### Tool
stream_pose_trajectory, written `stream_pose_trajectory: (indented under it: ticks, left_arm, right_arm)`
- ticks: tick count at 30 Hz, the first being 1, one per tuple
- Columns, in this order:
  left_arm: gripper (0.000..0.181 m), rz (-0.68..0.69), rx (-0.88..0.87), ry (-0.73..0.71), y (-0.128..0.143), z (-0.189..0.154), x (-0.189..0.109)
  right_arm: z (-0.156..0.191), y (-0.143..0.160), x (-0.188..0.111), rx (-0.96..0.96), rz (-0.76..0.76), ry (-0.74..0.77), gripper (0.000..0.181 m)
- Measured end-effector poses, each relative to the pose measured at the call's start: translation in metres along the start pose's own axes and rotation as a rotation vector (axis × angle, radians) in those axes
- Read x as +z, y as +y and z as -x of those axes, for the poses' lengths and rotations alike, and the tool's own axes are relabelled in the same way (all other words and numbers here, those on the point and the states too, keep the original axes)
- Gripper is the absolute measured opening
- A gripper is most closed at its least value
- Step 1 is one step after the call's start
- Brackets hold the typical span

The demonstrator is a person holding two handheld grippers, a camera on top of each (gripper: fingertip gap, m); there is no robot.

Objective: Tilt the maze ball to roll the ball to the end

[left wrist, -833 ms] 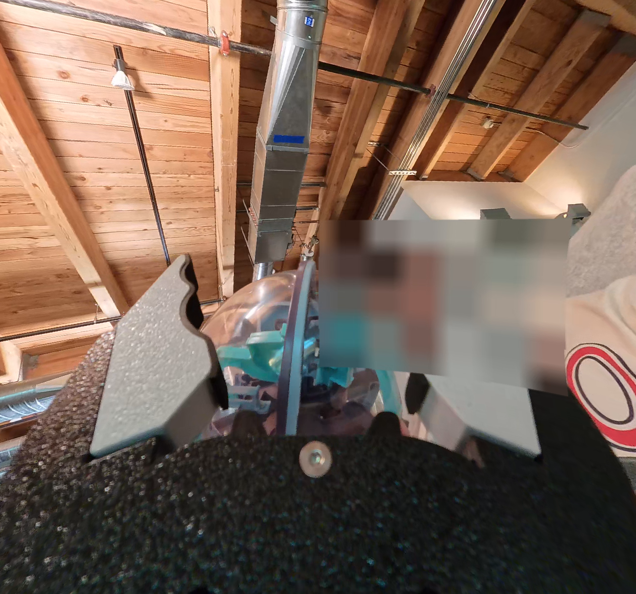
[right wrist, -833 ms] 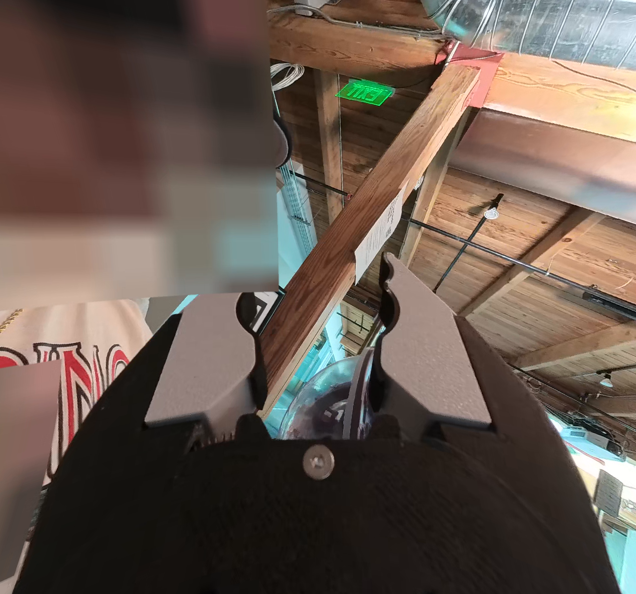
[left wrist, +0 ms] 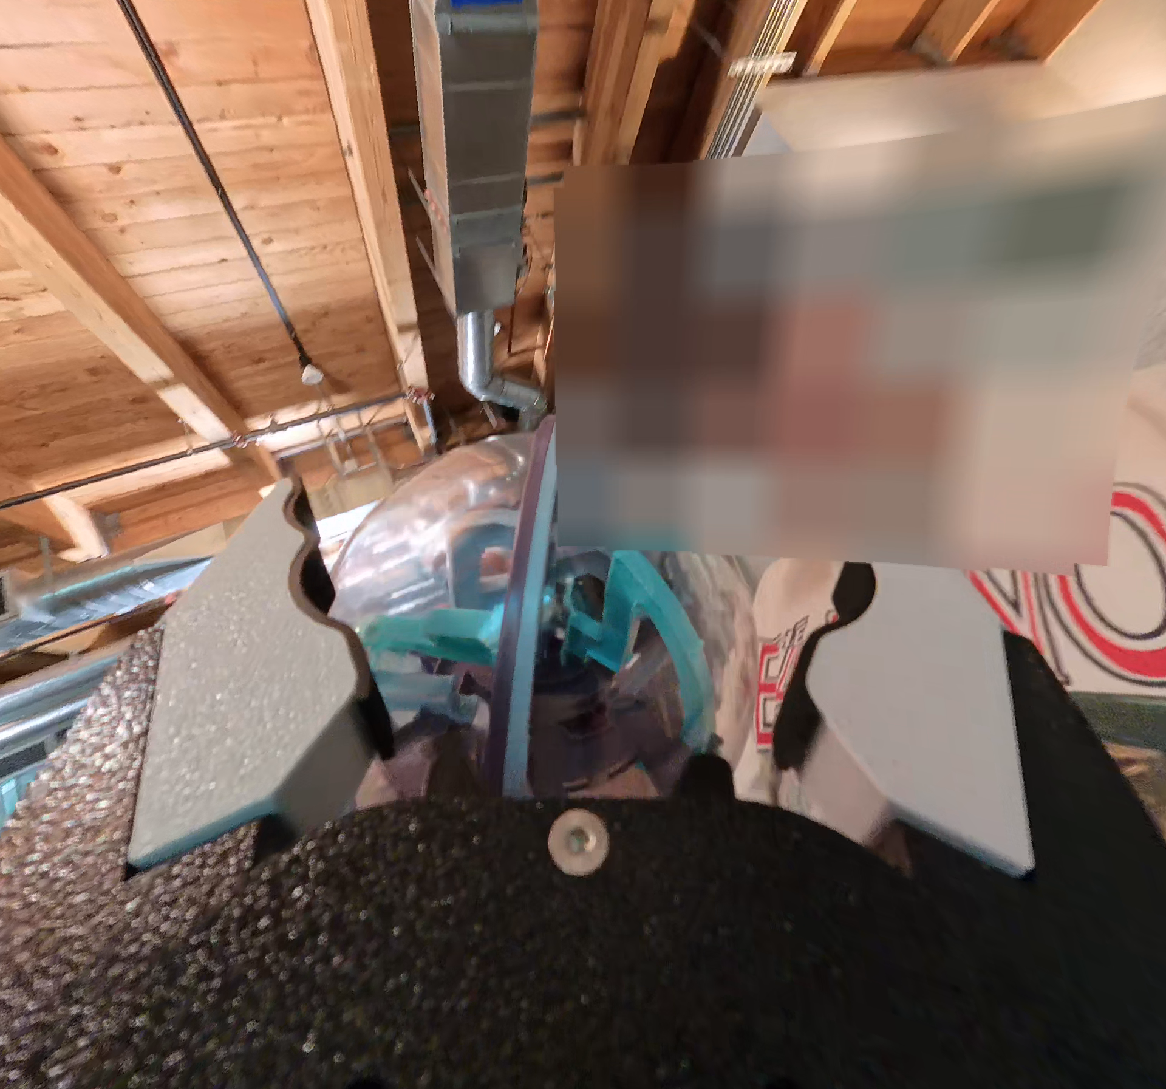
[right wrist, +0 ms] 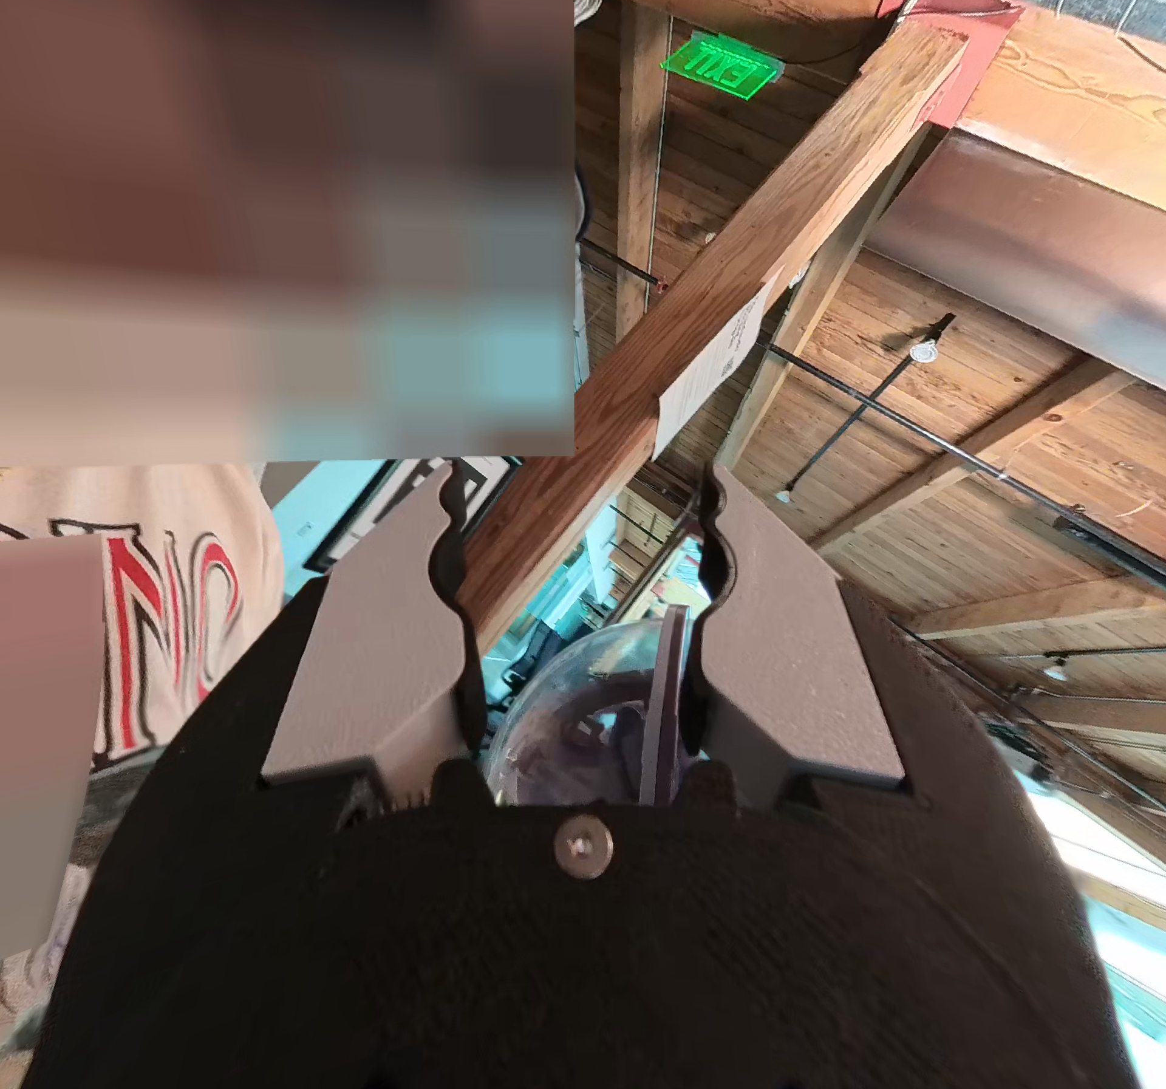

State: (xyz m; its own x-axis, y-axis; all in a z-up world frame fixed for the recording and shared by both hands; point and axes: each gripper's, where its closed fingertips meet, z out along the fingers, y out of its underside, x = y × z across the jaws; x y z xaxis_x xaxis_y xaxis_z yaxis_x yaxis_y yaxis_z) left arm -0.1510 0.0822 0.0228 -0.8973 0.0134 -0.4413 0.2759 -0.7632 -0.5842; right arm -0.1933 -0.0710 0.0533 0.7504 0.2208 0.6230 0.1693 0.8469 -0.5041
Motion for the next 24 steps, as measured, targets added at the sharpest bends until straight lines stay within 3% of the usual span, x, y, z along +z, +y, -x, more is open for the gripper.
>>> stream_pose_trajectory:
  ticks: [1,6,11,13,17,20,22,24]
  left_arm:
    - [0.157,0.039,0.020,-0.015,0.005,0.002,0.002]
    - [0.155,0.217,0.163,-0.171,0.020,0.022,0.012]
    - [0.151,0.557,0.401,-0.400,0.049,0.054,0.010]
    - [0.151,0.632,0.394,-0.351,0.064,0.045,0.019]
    - [0.157,0.580,0.394,-0.361,0.059,0.041,0.035]
    - [0.157,0.408,0.364,-0.286,0.032,0.023,0.048]
    - [0.153,0.285,0.382,-0.356,0.009,0.029,0.048]
    - [0.154,0.249,0.441,-0.418,0.001,0.035,0.047]
  right_arm:
    - [-0.002,0.001,0.000,-0.026,0.013,0.014,0.073]
    - [-0.012,0.006,-0.002,-0.153,0.072,0.084,0.075]
    - [-0.028,0.013,-0.010,-0.248,0.126,0.164,0.077]
    - [-0.033,0.021,-0.013,-0.270,0.163,0.183,0.076]
    - [-0.033,0.031,-0.015,-0.344,0.208,0.182,0.076]
    - [-0.031,0.030,-0.016,-0.375,0.197,0.175,0.077]
    - [-0.033,0.020,-0.016,-0.343,0.128,0.197,0.077]
    - [-0.038,0.014,-0.018,-0.303,0.082,0.231,0.077]
